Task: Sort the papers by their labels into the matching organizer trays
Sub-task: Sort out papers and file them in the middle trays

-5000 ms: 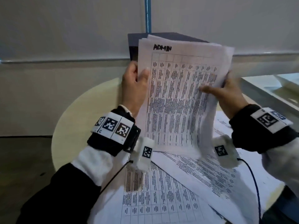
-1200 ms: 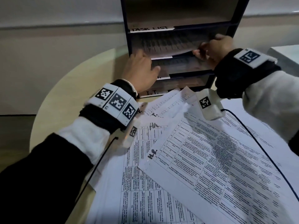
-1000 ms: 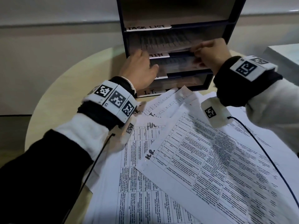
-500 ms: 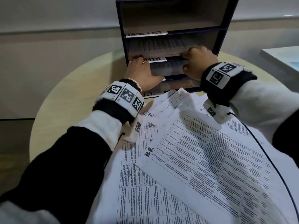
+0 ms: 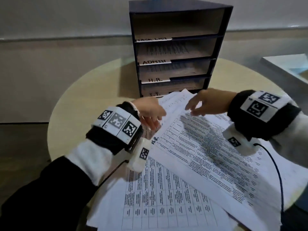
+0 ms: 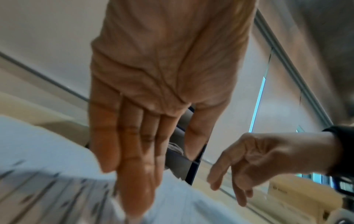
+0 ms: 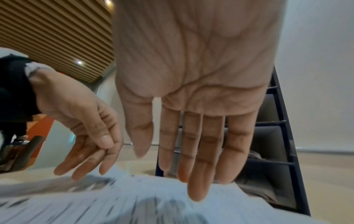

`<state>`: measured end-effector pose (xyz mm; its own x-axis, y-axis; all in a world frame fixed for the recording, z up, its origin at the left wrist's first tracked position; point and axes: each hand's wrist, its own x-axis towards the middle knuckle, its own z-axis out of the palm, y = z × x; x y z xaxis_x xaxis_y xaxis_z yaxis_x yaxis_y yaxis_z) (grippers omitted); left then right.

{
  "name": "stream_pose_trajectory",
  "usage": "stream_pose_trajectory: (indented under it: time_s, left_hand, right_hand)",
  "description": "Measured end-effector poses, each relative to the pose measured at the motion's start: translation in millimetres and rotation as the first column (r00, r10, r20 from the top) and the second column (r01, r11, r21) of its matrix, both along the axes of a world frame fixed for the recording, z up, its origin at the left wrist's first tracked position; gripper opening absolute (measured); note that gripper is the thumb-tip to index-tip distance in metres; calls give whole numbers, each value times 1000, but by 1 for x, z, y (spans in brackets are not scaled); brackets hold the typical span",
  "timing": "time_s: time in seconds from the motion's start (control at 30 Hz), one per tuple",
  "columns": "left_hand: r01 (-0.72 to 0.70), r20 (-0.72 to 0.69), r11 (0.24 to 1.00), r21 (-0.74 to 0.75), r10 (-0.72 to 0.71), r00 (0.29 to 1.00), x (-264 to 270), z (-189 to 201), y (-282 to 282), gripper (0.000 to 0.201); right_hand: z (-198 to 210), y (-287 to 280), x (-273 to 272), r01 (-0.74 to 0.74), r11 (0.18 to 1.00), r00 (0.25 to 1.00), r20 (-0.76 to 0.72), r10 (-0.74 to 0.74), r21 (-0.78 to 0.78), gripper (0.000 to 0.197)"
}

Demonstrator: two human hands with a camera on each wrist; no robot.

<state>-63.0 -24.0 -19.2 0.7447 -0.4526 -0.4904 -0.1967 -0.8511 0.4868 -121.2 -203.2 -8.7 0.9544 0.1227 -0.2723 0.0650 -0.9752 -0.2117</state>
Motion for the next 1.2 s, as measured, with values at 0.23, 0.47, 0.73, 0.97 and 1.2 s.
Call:
stream_pose_trajectory:
  time_s: [0.23, 0.47, 0.73, 0.97, 1.2]
  left_hand:
    - [244, 39, 920, 308, -268, 963, -20, -25, 10, 31]
    - [402, 149, 905, 138, -421, 895, -28, -21, 15, 16]
    - [95, 267, 993, -76, -71, 961, -2, -19, 46, 25]
    - [66, 315, 993, 98, -94, 944, 8, -27, 58, 49]
    - [110, 367, 990, 84, -133, 921, 9, -28, 68, 45]
  right_hand:
    - [-41, 6, -20, 22, 1000, 999, 33, -22, -7, 67]
    - [-37, 25, -25, -101, 992, 992, 69, 105, -71, 83]
    - [-40, 36, -19, -123, 987, 989, 72, 131, -102, 30]
    - [-48, 37, -18, -122, 987, 981, 142, 136, -100, 20]
    - [-56, 40, -16, -132, 978, 973, 166, 158, -160, 22]
